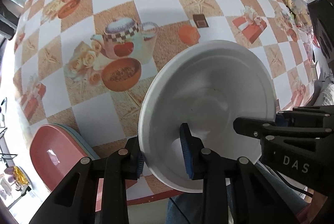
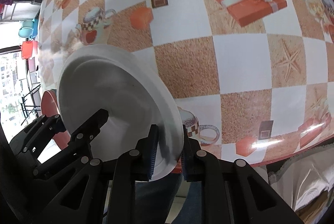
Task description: Organize plates and bowls
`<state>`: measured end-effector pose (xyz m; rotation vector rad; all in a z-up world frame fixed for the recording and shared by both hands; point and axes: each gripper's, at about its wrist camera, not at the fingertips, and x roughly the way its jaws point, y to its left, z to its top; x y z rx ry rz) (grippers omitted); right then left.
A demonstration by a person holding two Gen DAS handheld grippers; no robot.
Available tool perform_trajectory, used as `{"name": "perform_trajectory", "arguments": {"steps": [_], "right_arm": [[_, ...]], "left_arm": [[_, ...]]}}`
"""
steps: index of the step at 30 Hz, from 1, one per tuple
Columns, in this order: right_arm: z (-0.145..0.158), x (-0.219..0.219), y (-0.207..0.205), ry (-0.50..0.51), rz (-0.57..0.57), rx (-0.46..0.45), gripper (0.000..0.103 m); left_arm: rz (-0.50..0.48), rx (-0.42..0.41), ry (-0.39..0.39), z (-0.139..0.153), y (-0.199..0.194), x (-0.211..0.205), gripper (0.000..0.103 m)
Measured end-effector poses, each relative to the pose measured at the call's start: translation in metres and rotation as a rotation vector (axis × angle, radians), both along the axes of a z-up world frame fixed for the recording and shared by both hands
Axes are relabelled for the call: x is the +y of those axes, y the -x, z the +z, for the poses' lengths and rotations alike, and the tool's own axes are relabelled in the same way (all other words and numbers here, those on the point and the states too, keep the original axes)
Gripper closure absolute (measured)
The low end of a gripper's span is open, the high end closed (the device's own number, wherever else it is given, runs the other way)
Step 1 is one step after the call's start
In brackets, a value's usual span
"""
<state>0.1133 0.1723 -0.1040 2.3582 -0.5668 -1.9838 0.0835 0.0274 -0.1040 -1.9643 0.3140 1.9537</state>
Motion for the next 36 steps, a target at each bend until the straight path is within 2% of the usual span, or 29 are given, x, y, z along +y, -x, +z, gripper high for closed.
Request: {"name": "perform_trajectory", "arguments": {"steps": [8, 17, 24, 36], "right_arm": [[0.011, -0.007, -0.004, -0.005, 0.033, 0.008, 0.082], [0.021, -0.031, 0.000, -0.015, 0.104, 0.026, 0.082], [0.029, -0.053, 0.006, -0.026, 0.182, 0.041, 0.082], [0.040, -0.093, 0.016, -0.038, 0.296, 0.063, 0.082]], "left_arm": [[0.033, 0.020, -0.001, 0.021, -0.017, -0.014, 0.070], [0.101, 0.053, 0.002, 0.039, -0.018, -0.036, 0.070], [0.176, 0.066, -0.002, 0.039, -0.013, -0.075, 0.070], [0.291, 0.091, -0.005, 0.042, -0.003, -0.112, 0.070]]}}
